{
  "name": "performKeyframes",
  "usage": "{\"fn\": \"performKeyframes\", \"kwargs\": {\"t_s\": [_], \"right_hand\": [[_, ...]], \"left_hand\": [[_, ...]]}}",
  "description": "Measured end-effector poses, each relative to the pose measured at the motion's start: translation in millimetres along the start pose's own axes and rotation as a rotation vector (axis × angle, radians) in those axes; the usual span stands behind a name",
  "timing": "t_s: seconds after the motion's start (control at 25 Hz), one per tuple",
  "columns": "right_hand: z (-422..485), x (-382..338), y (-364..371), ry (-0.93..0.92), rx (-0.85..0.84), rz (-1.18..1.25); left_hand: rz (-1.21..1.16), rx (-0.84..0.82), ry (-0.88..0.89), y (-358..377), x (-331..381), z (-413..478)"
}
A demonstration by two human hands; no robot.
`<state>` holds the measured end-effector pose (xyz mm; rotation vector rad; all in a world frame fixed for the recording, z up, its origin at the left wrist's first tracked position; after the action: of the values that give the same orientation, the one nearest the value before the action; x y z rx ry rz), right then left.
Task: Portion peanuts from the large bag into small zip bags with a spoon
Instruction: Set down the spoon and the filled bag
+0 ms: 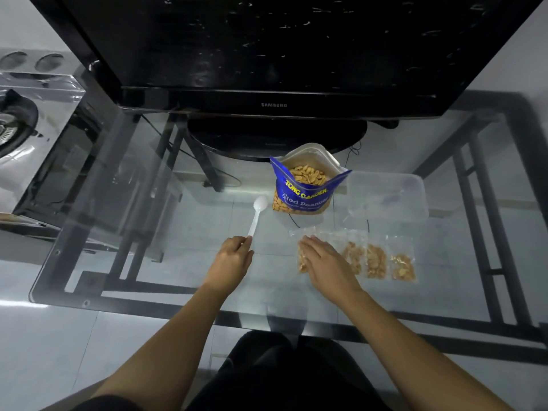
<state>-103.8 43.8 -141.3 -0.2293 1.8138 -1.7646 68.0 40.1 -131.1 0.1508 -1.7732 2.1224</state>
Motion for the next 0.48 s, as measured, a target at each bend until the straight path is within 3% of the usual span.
{"fn": "performKeyframes", "kwargs": {"t_s": [0.12,0.24,0.4,0.48], "right_hand": [[0,4,15,0.054,-0.093,-0.004],[5,2,7,0.05,-0.074,-0.002],[12,18,-82,0.212,0.279,0.225],[21,41,-134,0.309,0.47,0.271]], "left_hand": [[-0.004,-0.029,-0.003,6,0,2],[-0.041,-0.076,-0.049,8,-2,4],[-0.278,0.098,-0.229,-44,-7,44],[-0.351,0.156,-0.233,-77,1,87]]}}
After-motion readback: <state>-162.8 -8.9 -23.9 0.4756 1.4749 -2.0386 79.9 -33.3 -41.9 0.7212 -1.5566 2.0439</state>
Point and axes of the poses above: each hand's wrist, its own z-axis towards the middle knuckle, its own y-axis out of the palm, x = y × z, the point moved 10 cm from there along z, towards the middle knuckle, and after that the axes turned 5 degrees about -y, right-handed, at the moved point
